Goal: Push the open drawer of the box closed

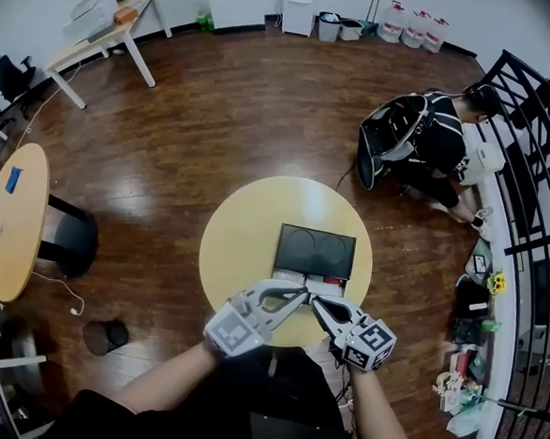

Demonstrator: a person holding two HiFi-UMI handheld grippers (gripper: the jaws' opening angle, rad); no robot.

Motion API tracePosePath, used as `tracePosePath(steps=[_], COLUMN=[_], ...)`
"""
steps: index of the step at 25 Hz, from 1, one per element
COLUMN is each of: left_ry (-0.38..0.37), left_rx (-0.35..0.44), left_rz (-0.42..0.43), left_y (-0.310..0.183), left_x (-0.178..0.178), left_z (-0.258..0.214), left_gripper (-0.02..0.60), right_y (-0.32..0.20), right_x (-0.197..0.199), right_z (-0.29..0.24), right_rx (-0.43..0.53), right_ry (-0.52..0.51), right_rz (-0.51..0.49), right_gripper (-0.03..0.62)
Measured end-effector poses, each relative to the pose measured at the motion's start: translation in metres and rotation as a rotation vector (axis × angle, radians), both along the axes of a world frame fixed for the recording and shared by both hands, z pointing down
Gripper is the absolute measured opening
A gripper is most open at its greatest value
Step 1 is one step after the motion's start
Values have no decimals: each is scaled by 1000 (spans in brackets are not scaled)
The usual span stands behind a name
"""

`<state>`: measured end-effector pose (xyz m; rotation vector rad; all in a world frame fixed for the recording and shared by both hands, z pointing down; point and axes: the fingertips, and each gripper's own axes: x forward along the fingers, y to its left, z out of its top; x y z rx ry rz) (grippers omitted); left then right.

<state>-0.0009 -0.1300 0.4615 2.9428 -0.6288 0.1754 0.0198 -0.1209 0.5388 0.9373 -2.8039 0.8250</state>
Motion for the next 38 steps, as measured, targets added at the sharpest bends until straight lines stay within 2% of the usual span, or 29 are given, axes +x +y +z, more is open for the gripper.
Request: tracePosePath(steps=[20,25,30,38], left_ry=[-79,-92,-115,-109], left_rx=[-36,-46,-50,-76], left_rz=[-50,-62,-69,-97], left_y=[-1,-6,-11,-21], left_x=[51,49,54,42], left_z=[91,107,127,146], left_gripper=[32,32,32,34], right_y=[37,38,34,36], right_x=[14,9,17,7], right_z=[138,161,187,226], right_rx=[-386,-455,-535,-649], right_ry=[-168,-182,-203,-210], right_rz=[-71,-69,-18,-9], right_gripper=[40,46,57,80])
